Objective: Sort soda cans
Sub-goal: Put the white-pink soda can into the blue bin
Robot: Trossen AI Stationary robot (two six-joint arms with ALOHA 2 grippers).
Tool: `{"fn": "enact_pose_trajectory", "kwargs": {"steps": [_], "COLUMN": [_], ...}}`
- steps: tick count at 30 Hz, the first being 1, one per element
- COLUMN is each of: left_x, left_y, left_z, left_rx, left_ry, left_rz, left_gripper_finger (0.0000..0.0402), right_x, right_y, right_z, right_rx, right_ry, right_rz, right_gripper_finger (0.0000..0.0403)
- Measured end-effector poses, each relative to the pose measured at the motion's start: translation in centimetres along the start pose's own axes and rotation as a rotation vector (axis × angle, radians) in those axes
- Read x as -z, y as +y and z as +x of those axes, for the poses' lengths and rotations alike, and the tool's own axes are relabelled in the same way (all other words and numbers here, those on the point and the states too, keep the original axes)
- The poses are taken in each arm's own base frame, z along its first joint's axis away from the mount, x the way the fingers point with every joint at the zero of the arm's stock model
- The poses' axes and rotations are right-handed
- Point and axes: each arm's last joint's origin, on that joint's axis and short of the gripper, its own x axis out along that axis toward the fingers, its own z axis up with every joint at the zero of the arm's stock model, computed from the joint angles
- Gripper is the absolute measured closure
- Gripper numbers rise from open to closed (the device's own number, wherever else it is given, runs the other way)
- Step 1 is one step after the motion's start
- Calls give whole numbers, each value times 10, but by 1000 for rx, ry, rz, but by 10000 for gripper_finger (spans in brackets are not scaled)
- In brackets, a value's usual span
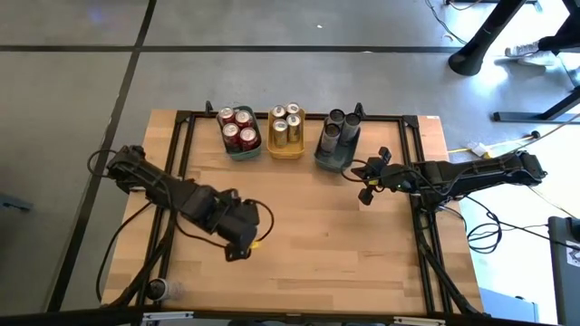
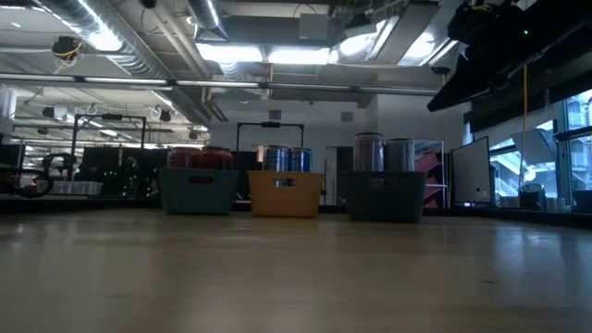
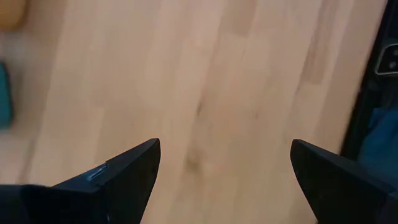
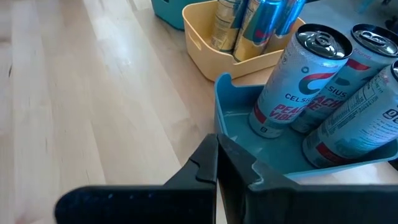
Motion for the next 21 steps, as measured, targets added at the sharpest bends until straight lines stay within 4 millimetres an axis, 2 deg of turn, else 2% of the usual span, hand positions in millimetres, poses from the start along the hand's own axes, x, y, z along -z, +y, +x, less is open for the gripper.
{"fn": "enact_pose_trajectory", "kwargs": {"steps": [8, 14, 21], "left_x": [35, 62, 90], "left_y": [-22, -39, -56], "left_z": [-9, -18, -28], "left_rx": [-23, -20, 0], "left_ry": [81, 103, 110], "left_rz": [-38, 0, -47], "left_gripper_finger": [54, 54, 54], "right_x": [0, 1, 3], "right_y": [0, 0, -1], "right_z": [0, 0, 0], "right_rx": [-1, 0, 6], "right_ry": [1, 6, 32], "right_rz": [-1, -4, -19], "right_gripper_finger": [397, 397, 397]}}
